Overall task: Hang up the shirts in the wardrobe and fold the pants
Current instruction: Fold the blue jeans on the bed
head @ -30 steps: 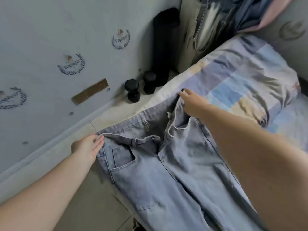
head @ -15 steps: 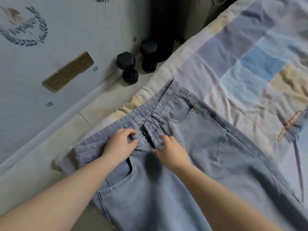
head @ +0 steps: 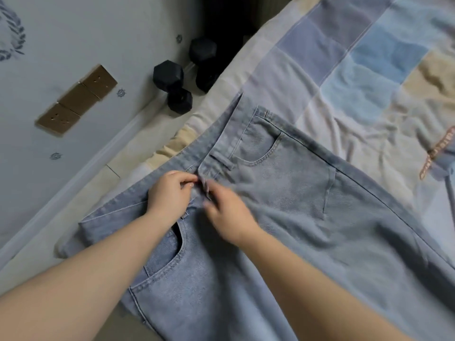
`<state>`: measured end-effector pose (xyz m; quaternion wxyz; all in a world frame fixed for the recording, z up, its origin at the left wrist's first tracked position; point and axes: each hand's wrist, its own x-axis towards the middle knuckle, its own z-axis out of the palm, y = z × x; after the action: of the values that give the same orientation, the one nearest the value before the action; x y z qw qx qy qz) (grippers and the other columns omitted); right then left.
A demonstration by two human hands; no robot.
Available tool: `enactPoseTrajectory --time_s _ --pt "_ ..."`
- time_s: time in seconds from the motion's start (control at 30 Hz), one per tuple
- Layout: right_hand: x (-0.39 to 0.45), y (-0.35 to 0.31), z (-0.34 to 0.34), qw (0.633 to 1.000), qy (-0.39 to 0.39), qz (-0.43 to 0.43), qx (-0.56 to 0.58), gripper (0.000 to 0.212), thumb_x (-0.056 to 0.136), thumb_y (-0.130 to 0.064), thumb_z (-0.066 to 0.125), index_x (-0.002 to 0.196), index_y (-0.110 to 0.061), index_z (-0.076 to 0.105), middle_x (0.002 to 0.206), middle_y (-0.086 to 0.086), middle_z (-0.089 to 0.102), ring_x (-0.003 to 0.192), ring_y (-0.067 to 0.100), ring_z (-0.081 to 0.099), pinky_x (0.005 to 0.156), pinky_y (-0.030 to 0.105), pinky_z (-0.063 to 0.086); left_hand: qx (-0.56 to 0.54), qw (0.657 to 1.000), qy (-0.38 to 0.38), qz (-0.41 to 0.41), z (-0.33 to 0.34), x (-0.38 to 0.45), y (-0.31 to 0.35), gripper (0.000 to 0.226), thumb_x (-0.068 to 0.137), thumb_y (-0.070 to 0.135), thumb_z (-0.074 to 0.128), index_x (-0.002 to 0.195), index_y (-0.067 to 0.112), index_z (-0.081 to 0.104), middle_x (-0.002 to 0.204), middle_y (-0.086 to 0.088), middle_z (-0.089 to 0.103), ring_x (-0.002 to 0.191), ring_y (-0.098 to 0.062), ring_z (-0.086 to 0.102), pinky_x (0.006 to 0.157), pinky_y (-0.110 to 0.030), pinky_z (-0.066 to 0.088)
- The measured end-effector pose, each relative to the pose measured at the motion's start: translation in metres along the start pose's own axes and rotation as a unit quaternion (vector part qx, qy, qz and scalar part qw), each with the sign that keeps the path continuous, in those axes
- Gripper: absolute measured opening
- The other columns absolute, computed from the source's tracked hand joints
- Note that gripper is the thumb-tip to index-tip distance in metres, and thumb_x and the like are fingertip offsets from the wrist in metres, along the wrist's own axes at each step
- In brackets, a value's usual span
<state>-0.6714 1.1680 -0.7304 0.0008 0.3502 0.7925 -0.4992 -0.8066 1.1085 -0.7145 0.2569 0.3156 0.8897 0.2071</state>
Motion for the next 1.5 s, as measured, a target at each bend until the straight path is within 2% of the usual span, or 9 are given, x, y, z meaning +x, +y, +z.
enactPoseTrajectory --time_s 0.07,0.2,0.33,0.57,0.7,0.97,1.13,1.3,1.5 --pt "-0.008 0.005 0.001 0.994 -0.105 -0.001 -0.031 0.061 0.095 -0.028 0.052 0.148 -0.014 0.027 0.154 0.007 0.03 0.141 0.017 0.025 0.114 0.025 0.017 0.015 1.0 0.011 -0.006 -0.003 0.002 0.003 0.027 0.088 0.007 0.059 0.11 0.017 0.07 0.114 -0.007 0.062 0.106 -0.027 0.058 0.096 -0.036 0.045" --pt "-0.03 0.016 -0.029 0.993 0.035 0.065 0.088 0.054 0.095 -0.029 0.051 0.145 -0.017 0.035 0.147 0.003 0.039 0.136 0.014 0.034 0.11 0.021 0.021 -0.003 0.999 0.035 0.022 -0.005 -0.01 0.022 0.024 0.089 0.005 0.056 0.102 0.021 0.068 0.112 -0.006 0.059 0.092 -0.014 0.052 0.086 -0.025 0.039" --pt "-0.079 0.041 -0.077 0.976 0.127 0.101 0.147 0.036 0.094 -0.023 0.054 0.13 -0.021 0.053 0.128 -0.003 0.055 0.117 0.009 0.053 0.099 0.024 0.04 -0.015 0.997 -0.043 0.063 0.022 -0.036 0.071 0.022 0.088 0.005 0.058 0.098 0.022 0.068 0.108 -0.004 0.061 0.097 -0.016 0.056 0.087 -0.023 0.038" --pt "-0.248 0.148 -0.17 0.94 0.249 0.176 0.154 0.026 0.093 -0.017 0.055 0.118 -0.021 0.057 0.115 -0.007 0.058 0.092 -0.004 0.054 0.078 0.007 0.04 0.022 0.965 -0.193 0.176 0.132 -0.135 0.196 0.02 0.088 0.005 0.06 0.102 0.013 0.071 0.104 -0.004 0.069 0.1 -0.017 0.061 0.085 -0.022 0.041" --pt "-0.389 0.225 -0.195 0.908 0.286 0.262 0.156 0.027 0.092 -0.012 0.056 0.119 -0.017 0.058 0.116 -0.002 0.059 0.098 0.006 0.056 0.092 0.024 0.046 0.047 0.943 -0.251 0.211 0.215 -0.215 0.269 0.02 0.089 0.006 0.059 0.106 0.009 0.07 0.108 -0.006 0.069 0.101 -0.016 0.06 0.081 -0.017 0.036" --pt "-0.627 0.37 -0.209 0.814 0.349 0.428 0.178 0.028 0.09 -0.012 0.06 0.119 -0.013 0.06 0.119 0.005 0.062 0.106 0.013 0.058 0.097 0.031 0.045 0.12 0.87 -0.373 0.299 0.375 -0.37 0.366 0.017 0.089 0.015 0.057 0.099 0.023 0.068 0.104 0.007 0.067 0.098 -0.008 0.06 0.086 -0.021 0.041" --pt "-0.696 0.45 -0.218 0.78 0.337 0.485 0.21 0.044 0.09 -0.02 0.061 0.132 -0.012 0.051 0.13 0.011 0.056 0.119 0.023 0.053 0.1 0.031 0.04 0.146 0.85 -0.39 0.321 0.465 -0.432 0.418 0.019 0.091 0.017 0.056 0.105 0.023 0.068 0.11 0.005 0.067 0.102 -0.011 0.061 0.086 -0.022 0.042" --pt "-0.715 0.517 -0.204 0.785 0.31 0.465 0.266 0.046 0.088 -0.024 0.064 0.131 -0.014 0.051 0.129 0.006 0.055 0.122 0.02 0.051 0.103 0.028 0.038 0.182 0.844 -0.338 0.373 0.558 -0.462 0.462 0.032 0.091 0.015 0.054 0.122 0.021 0.061 0.129 0.001 0.06 0.121 -0.02 0.053 0.099 -0.028 0.038" --pt "-0.707 0.542 -0.186 0.816 0.316 0.428 0.226 0.029 0.081 -0.042 0.065 0.092 -0.015 0.067 0.097 -0.002 0.059 0.101 0.02 0.053 0.088 0.031 0.044 0.259 0.818 -0.332 0.391 0.632 -0.457 0.483 0.055 0.086 0.012 0.064 0.138 0.016 0.047 0.135 -0.012 0.053 0.123 -0.029 0.05 0.1 -0.029 0.036"
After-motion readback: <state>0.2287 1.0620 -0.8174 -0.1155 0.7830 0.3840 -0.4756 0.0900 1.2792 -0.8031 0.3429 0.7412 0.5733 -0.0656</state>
